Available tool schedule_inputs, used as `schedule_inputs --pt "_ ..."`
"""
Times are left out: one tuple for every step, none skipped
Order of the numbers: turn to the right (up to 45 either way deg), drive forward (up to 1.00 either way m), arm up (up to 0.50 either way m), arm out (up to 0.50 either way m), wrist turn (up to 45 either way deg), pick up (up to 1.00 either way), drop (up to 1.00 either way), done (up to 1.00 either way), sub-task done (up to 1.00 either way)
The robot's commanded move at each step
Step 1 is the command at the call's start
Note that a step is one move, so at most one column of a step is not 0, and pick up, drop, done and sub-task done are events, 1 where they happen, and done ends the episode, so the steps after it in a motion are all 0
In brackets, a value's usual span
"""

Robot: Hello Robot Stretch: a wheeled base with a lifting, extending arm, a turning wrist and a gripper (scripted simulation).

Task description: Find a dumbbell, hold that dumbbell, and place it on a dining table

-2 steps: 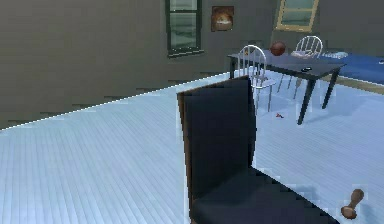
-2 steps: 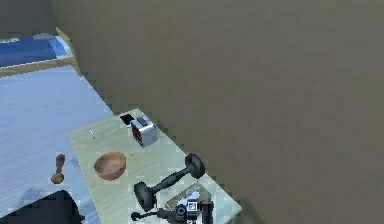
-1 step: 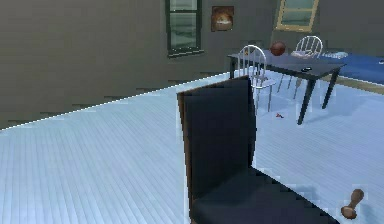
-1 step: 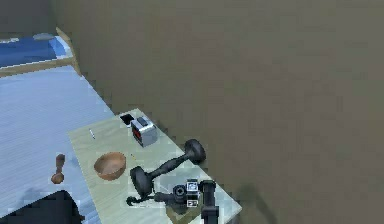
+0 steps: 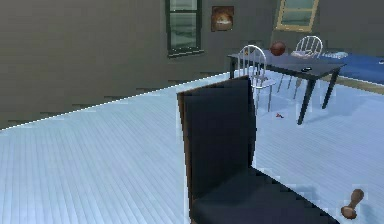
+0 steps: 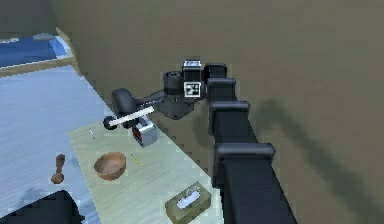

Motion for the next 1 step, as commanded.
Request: schedule_inputs --pt "0.0 0.0 0.0 0.0 -45.0 0.0 0.0 0.0 0.0"
